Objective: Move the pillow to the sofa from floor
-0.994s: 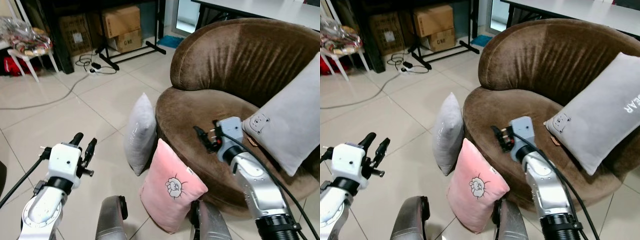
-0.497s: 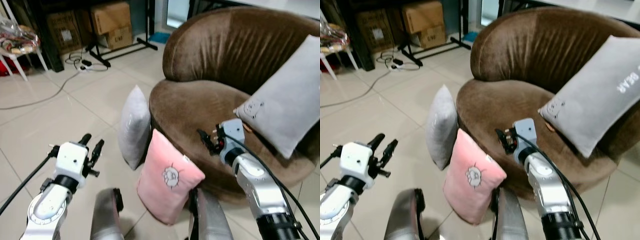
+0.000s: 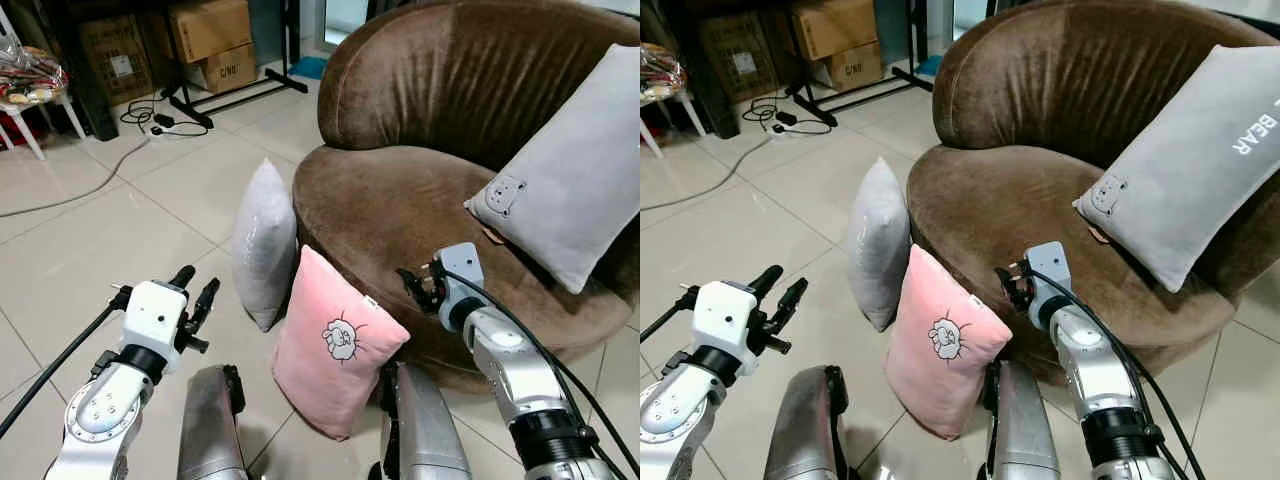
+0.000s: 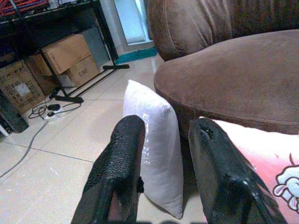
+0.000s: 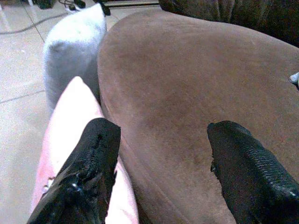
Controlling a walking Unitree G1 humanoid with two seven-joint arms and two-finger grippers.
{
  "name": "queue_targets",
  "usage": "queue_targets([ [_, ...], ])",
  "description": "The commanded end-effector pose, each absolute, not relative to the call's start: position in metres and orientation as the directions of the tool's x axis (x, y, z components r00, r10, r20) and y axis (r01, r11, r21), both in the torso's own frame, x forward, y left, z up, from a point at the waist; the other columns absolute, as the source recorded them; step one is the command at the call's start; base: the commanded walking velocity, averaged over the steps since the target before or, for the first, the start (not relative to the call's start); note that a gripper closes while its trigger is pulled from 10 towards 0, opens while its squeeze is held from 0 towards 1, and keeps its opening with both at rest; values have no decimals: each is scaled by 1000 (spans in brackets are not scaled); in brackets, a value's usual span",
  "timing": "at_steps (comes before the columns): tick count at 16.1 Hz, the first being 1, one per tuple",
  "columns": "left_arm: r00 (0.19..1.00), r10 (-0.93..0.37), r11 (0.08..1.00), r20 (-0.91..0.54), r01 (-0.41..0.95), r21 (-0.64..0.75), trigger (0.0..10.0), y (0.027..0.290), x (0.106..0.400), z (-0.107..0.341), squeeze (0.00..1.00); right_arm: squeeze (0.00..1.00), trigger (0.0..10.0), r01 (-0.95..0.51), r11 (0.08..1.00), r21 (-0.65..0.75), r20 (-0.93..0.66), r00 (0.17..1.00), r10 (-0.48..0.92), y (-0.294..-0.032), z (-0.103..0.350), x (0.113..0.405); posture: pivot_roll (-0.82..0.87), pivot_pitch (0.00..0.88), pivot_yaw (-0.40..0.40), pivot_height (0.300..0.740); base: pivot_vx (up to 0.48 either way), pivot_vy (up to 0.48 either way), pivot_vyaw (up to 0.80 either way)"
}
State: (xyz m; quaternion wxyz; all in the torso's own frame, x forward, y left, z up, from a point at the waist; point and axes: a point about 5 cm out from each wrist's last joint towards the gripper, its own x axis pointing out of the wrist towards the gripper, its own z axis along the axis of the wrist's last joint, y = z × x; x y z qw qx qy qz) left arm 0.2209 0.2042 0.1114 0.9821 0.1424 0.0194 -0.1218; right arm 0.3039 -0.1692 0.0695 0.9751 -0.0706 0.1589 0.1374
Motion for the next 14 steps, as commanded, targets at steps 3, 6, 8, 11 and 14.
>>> queue_targets([
  [3,962,-266,923,-62,273,270,10000,196,223,117,0,0,10000,-289,949,-128,-339,912,232,-172,69,310,-55,0,8,480,0,0,0],
  [6,959,-278,924,-55,283,259,10000,191,227,116,0,0,10000,-299,947,-114,-313,916,252,-178,76,314,-61,0,-5,480,0,0,0],
  [8,958,-282,924,-52,286,254,10000,188,229,115,0,0,10000,-334,940,-67,-281,911,303,-180,83,314,-52,0,-25,480,0,0,0],
  [11,957,-280,926,-80,291,241,10000,184,221,108,0,1000,10000,-387,922,23,-223,897,382,-179,86,308,-61,0,-32,480,0,0,0],
  [14,946,-308,919,-105,324,225,10000,179,214,105,0,1000,10000,-447,894,41,-305,846,437,-162,67,301,-91,0,-8,480,0,0,0],
])
